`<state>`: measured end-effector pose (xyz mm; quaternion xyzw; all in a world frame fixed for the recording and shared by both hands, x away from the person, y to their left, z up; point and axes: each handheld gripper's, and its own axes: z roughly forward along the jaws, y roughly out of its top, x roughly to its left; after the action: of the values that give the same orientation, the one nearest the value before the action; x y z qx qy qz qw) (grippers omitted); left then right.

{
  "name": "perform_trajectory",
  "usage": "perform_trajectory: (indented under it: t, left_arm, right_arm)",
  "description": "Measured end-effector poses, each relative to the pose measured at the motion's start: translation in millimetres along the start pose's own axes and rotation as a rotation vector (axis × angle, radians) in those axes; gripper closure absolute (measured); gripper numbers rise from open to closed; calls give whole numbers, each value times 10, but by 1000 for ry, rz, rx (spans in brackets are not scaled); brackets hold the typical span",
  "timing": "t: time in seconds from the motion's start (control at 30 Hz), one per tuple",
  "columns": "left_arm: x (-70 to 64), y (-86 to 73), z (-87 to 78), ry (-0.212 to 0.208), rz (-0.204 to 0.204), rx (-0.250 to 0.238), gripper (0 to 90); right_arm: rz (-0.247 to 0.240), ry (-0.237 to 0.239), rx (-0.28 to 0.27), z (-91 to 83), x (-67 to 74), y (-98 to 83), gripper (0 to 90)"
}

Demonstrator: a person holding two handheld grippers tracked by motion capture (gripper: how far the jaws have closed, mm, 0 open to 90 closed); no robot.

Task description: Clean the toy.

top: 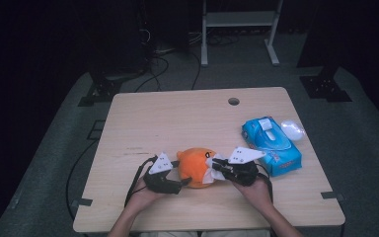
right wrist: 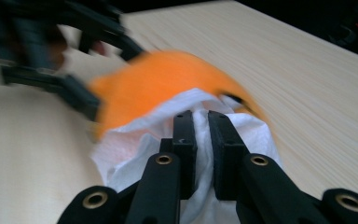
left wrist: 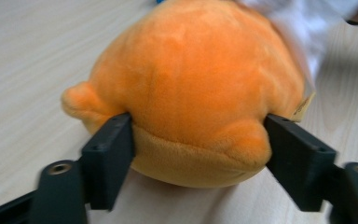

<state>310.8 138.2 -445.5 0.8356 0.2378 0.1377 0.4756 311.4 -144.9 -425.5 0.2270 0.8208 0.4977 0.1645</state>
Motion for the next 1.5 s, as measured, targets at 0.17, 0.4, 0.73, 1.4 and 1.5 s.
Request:
perform_trajectory:
  t: [0.17, 0.4, 0.73, 1.4, 1.5]
  left_arm:
    - [-42, -4, 6, 11, 22, 15, 329]
    - [-41, -2, 27, 2, 3, -1, 318]
    - [-212, 114, 30, 49, 86, -43, 436]
    - [-218, 96, 117, 35, -4, -42, 303]
    - [-322, 134, 133, 56, 75, -28, 321]
  right_arm:
    - [-112, 75, 15, 136, 327, 112, 811]
    - [-43, -20, 11, -25, -6, 58, 812]
    - [-100, 47, 8, 66, 232, 139, 811]
    - [-62, 48, 4, 33, 183, 149, 812]
    - [-94, 45, 5, 71, 249, 217, 812]
